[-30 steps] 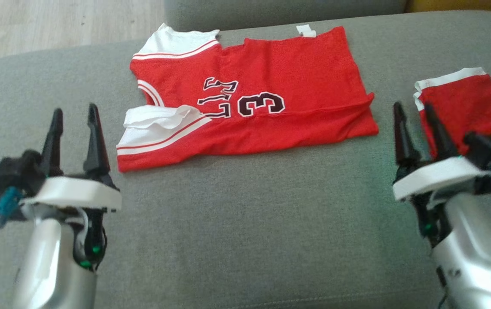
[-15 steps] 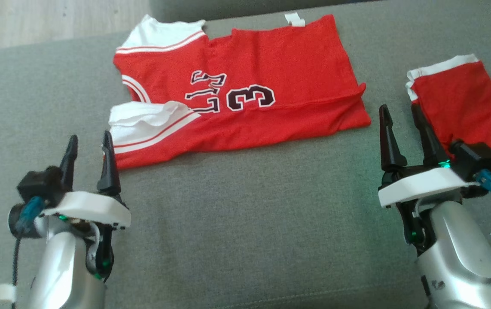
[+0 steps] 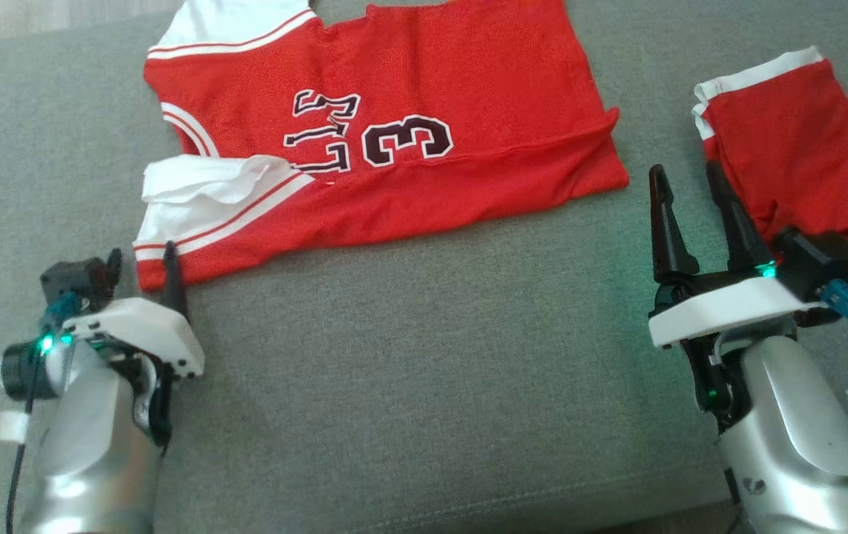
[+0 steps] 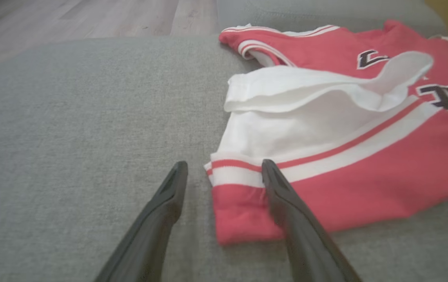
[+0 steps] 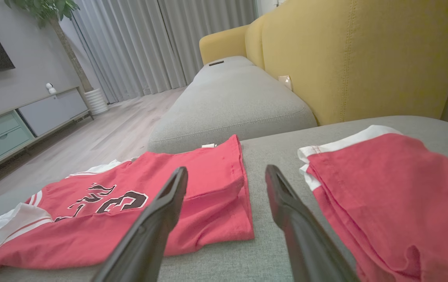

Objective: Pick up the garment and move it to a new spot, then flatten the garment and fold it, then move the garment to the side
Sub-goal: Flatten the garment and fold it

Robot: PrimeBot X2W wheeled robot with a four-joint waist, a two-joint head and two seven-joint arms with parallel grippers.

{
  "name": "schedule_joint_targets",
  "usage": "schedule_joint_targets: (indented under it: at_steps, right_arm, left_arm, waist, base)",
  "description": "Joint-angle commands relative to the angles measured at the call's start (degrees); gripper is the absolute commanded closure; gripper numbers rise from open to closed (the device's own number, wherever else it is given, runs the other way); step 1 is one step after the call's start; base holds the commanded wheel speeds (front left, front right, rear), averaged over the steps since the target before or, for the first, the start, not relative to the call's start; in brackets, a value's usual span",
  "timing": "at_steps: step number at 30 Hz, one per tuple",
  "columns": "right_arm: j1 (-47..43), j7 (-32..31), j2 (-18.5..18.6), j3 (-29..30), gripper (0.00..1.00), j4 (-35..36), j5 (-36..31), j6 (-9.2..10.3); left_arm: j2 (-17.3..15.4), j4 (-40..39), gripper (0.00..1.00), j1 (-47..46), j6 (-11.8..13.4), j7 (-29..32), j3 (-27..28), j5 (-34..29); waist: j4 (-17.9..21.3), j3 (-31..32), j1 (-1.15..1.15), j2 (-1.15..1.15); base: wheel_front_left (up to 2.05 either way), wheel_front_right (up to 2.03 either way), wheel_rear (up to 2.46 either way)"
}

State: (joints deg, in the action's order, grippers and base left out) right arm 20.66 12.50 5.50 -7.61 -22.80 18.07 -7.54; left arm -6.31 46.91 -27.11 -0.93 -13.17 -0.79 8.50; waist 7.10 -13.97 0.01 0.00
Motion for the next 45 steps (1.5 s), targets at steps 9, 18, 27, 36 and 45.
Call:
schedule_joint_targets:
  at_steps: [9, 18, 27, 36, 45]
  right_arm:
    - [2.6, -0.6, -0.5, -2.3, 0.0, 3.0, -0.1, 0.05]
    - [3.0, -3.6, -0.4, -0.5, 0.0, 1.4, -1.4, 0.05]
    - [6.1, -10.1, -1.7, 4.9, 0.0, -4.6, -4.0, 0.05]
    - [11.6, -15.8, -2.5, 9.8, 0.0, -14.8, -4.8, 0.05]
    - [17.9, -18.7, -2.6, 11.0, 0.0, -25.9, -2.3, 0.05]
  left_arm:
    - [-5.0, 11.4, 0.0, -7.8, 0.6, 6.5, -1.4, -3.2]
    - [-4.3, 10.8, 1.0, -11.0, -1.8, 0.2, -2.2, -2.0]
    - [-2.7, -6.7, 1.0, -8.3, -2.1, -1.8, -3.6, -3.1]
    - [-2.0, -13.4, 1.0, -5.3, -3.1, -1.8, -6.1, -4.3]
    - [-1.4, -14.7, 1.0, -5.0, -3.7, -1.8, -7.5, -4.4]
  waist:
    - [1.0, -1.5, -0.01, 0.0]
    - [-0.5, -1.3, -0.01, 0.0]
    - [-4.1, -1.3, -0.01, 0.0]
    - [-6.8, -2.6, -0.01, 0.0]
    - [-8.3, -4.1, -0.01, 0.0]
  base:
    - [0.0, 0.0, 0.0]
    - [0.0, 0.0, 0.0]
    - [0.0, 0.0, 0.0]
    - [0.0, 0.0, 0.0]
    - [0.0, 0.0, 0.0]
